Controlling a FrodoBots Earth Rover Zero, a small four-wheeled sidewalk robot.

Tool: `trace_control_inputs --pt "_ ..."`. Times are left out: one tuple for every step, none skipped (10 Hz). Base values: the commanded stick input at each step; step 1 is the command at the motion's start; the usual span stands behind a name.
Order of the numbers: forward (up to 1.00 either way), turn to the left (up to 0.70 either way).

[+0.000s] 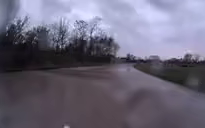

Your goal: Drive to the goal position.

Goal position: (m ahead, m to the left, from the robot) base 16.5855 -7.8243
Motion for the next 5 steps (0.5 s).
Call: trace_control_inputs --pt "0.7 0.0" --pt "0.7 0.0" --pt "0.7 0.0" --pt "0.7 0.0" --pt "0.7 0.0"
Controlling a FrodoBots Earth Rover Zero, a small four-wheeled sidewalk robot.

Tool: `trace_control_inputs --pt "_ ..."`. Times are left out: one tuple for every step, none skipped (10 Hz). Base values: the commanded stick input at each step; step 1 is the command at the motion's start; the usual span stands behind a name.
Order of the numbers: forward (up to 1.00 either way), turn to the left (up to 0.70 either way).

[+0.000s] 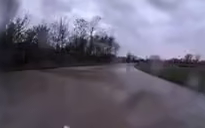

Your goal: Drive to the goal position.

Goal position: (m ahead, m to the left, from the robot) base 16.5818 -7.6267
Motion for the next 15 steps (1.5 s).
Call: trace_control_inputs --pt "0.7 0.0" --pt "0.7 0.0" --pt "0.7 0.0" --pt "0.7 0.0" --pt "0.7 0.0" --pt "0.7 0.0" --pt "0.7 0.0" --pt "0.7 0.0" --pt "0.7 0.0" --pt "0.7 0.0" --pt "0.7 0.0" --pt "0.7 0.0" --pt "0.7 0.0" --pt "0.7 0.0" --pt "0.45 0.0"
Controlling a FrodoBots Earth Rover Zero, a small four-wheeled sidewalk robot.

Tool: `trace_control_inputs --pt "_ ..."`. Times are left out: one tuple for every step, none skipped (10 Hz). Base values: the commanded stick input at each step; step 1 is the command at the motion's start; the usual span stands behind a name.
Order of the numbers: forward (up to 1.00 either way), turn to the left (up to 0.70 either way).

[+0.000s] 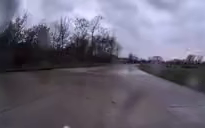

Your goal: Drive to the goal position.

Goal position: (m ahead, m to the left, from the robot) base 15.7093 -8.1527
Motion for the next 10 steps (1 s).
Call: trace_control_inputs --pt "0.04 0.0" --pt "0.7 0.0" --pt "0.7 0.0" --pt "0.7 0.0" --pt "0.7 0.0" --pt "0.7 -0.04" --pt "0.7 -0.12" --pt "0.7 -0.19" --pt "0.7 -0.22" --pt "0.7 -0.24"
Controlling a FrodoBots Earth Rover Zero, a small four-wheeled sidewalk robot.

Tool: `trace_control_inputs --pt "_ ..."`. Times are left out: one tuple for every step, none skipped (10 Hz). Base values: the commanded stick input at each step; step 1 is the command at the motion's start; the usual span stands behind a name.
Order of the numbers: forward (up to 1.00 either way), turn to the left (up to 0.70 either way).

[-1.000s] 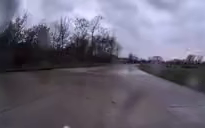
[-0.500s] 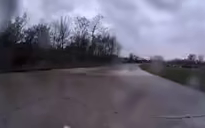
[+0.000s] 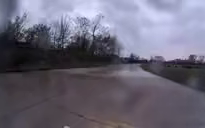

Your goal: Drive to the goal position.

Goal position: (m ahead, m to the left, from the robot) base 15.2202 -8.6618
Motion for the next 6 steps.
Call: trace_control_inputs --pt "0.7 -0.26" --pt "0.7 -0.28" --pt "0.7 -0.3" --pt "0.7 -0.32" --pt "0.7 -0.34" --pt "0.7 -0.35"
